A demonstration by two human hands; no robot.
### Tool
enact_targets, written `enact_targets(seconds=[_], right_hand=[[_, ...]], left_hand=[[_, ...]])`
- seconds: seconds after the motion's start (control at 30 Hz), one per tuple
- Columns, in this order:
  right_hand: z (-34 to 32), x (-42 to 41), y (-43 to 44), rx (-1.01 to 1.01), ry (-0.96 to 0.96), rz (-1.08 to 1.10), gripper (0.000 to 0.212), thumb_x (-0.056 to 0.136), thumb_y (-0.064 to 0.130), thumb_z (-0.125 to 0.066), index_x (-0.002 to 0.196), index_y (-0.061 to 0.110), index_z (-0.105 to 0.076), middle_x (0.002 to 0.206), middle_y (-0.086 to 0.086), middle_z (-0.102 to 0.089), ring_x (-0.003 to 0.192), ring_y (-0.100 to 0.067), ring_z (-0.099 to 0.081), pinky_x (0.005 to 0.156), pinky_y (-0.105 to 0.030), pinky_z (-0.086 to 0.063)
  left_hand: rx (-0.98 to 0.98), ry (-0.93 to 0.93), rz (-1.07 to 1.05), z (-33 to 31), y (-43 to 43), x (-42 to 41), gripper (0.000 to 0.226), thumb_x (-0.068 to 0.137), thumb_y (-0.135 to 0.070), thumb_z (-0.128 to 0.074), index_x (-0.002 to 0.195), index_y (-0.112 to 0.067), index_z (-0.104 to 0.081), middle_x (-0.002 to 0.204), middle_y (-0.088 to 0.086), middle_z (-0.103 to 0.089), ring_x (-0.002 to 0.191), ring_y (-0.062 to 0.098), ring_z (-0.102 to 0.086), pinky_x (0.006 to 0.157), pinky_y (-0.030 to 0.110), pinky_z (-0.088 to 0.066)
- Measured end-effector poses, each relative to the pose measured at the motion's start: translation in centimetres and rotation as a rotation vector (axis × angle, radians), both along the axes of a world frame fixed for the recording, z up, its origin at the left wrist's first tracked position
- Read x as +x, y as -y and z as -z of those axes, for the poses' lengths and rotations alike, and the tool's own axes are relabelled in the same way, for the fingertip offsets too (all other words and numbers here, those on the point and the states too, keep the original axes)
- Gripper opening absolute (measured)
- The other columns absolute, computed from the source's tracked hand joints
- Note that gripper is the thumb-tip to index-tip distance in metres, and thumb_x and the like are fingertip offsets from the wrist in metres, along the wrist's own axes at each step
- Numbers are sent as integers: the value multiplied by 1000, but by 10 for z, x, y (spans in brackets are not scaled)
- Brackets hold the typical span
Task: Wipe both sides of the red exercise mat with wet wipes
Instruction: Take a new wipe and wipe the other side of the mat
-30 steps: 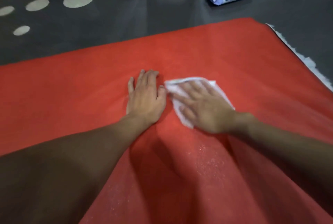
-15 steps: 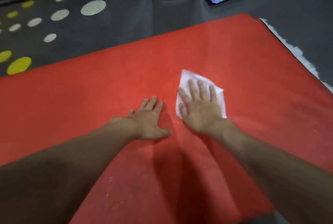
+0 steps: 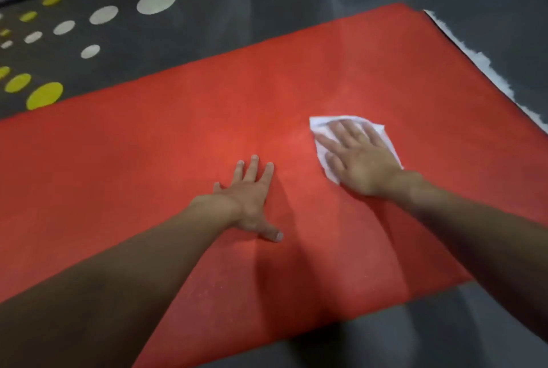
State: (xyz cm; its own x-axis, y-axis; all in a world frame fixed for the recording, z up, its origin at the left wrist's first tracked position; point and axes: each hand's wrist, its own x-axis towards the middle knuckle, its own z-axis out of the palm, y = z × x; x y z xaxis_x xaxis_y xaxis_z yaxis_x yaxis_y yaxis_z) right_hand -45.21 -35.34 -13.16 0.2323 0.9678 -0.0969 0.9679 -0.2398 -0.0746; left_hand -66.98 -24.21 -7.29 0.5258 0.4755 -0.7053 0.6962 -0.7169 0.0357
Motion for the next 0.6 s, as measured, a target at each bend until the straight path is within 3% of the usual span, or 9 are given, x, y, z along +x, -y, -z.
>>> enact_targets(seconds=[0.1,0.2,0.27,0.37,0.43,0.5,0.6], right_hand=[[3,-38,-3,-6,-29,294,76,84,52,6,156,38,-10,166,-5,-4,152,-31,0,120,-53,4],[2,-85,13,-41,-66,22,73,87,54,5,157,37,-10,166,-3,-1,152,-30,2,120,-53,6],[-3,-62,26,-54,-28,-77,66,94,52,-3,156,36,-17,165,-4,-13,152,-29,-10,121,-50,-3],[-5,-37,30,-64,6,238,58,99,45,-9,157,36,-13,165,-4,-12,151,-27,-8,120,-49,-1],[0,-78,24,-53,-20,405,64,95,47,-3,157,35,-9,166,-6,-3,152,-31,1,119,-53,3],[2,-125,33,-56,-14,209,71,90,51,1,157,33,-10,166,-8,-2,152,-33,1,119,-56,3],[-3,-110,69,-63,-10,-49,61,98,47,-14,155,30,-24,163,-7,-23,149,-31,-19,120,-51,-10]], left_hand=[[51,16,30,7,9,-3,142,66,-54,-84,150,-27,28,154,2,41,146,31,27,112,71,-9],[47,63,18,7,10,-5,139,68,-52,-83,152,-25,24,156,3,37,147,31,26,112,71,-8],[61,103,48,8,9,-13,134,70,-57,-79,153,-25,20,158,2,33,148,30,23,113,69,-8],[41,105,85,5,14,-20,125,76,-60,-72,154,-21,18,159,6,31,148,32,21,115,68,-8],[-12,65,85,2,25,-20,131,73,-61,-75,153,-19,20,157,10,34,146,36,24,114,68,-5],[-20,32,111,1,39,-21,137,70,-61,-77,152,-16,23,155,13,37,144,40,27,114,69,-3],[-6,61,137,3,48,-31,135,73,-58,-77,152,-15,23,155,12,37,144,39,28,114,68,-1]])
